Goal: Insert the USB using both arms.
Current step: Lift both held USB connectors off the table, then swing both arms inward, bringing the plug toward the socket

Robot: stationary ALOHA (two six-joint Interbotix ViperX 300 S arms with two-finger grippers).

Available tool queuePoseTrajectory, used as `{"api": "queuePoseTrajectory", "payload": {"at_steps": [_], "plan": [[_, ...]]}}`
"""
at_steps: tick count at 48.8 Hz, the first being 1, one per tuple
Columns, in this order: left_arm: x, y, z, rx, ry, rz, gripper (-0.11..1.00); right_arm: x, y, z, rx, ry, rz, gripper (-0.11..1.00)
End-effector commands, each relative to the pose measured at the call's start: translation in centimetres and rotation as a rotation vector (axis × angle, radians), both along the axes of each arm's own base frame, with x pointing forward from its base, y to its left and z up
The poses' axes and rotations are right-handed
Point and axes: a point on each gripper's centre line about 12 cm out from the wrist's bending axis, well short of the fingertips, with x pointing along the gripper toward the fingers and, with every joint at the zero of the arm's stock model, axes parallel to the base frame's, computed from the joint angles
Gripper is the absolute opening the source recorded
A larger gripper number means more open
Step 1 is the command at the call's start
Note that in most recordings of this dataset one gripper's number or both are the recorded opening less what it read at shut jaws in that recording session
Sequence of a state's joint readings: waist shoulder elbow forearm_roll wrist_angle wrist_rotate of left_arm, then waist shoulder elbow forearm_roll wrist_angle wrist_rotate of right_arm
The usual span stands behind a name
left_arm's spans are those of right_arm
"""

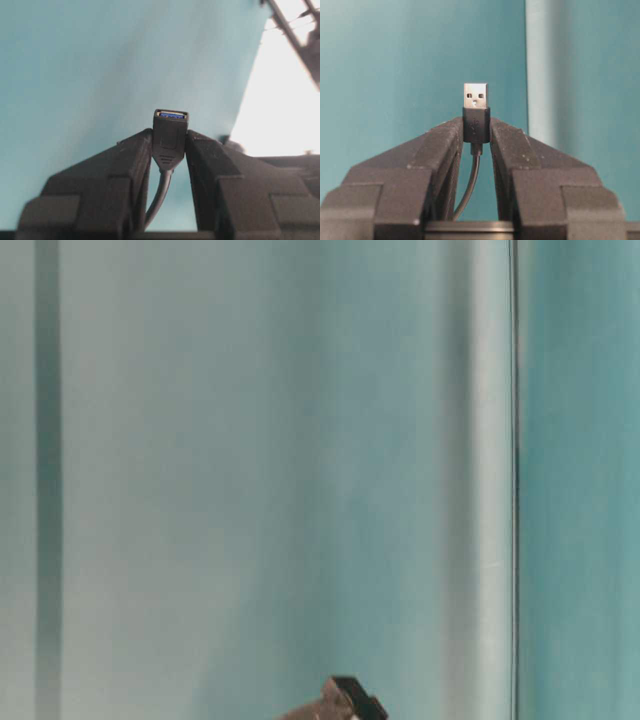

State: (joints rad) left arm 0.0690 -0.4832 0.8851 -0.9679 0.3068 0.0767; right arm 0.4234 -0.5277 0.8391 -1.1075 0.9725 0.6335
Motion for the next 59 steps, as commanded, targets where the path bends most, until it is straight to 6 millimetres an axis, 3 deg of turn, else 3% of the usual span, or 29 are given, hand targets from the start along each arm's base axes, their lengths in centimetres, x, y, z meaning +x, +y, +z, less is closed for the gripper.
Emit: {"api": "queuePoseTrajectory", "payload": {"at_steps": [1,16,29,34,45,59], "plan": [[1.3,0.2,1.2,-0.095,0.015,-0.011,0.22,0.0,0.0,0.3,-0.011,-0.017,0.012,0.21],[4.5,4.5,0.2,-0.263,0.171,-0.132,0.22,0.1,0.0,-0.1,-0.088,-0.029,0.080,0.21],[6.5,7.9,-0.6,-0.444,-0.029,-0.197,0.22,-0.3,-0.8,-1.3,-0.184,-0.011,0.096,0.21],[7.2,8.5,-0.5,-0.489,-0.118,-0.239,0.22,-0.3,-1.5,-1.5,-0.213,-0.001,0.087,0.21],[8.6,8.6,-1.3,-0.579,-0.137,-0.366,0.22,0.1,-2.3,-0.9,-0.285,-0.023,0.096,0.21],[10.6,10.7,-1.2,-0.605,-0.192,-0.453,0.22,1.5,-2.1,-1.7,-0.322,0.001,0.177,0.21]]}}
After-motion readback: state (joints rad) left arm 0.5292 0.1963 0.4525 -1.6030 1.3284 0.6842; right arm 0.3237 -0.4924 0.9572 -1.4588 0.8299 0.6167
